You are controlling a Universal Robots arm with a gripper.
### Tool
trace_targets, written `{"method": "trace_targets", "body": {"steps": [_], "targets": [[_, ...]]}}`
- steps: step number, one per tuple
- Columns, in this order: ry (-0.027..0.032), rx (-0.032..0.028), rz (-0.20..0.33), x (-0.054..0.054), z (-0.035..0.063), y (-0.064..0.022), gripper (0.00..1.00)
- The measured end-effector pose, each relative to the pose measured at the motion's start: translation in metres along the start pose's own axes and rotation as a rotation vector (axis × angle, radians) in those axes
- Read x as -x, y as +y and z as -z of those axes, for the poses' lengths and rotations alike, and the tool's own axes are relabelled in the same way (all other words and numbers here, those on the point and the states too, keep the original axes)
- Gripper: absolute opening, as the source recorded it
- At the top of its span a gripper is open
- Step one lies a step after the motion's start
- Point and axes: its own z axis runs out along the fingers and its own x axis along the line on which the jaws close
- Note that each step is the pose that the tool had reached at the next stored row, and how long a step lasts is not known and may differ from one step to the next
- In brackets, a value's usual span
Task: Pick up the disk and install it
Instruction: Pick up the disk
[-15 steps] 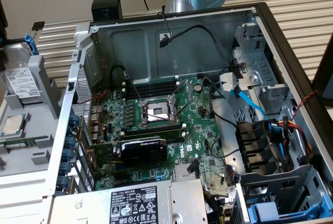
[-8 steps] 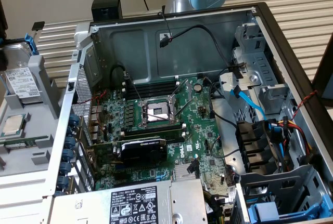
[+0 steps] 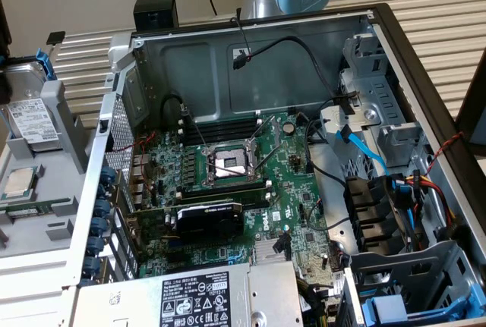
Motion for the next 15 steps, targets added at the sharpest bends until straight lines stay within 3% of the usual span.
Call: {"method": "trace_targets", "body": {"steps": [15], "targets": [[0.0004,0.0001,0.0,-0.0001,-0.0022,-0.0001,0.47]]}}
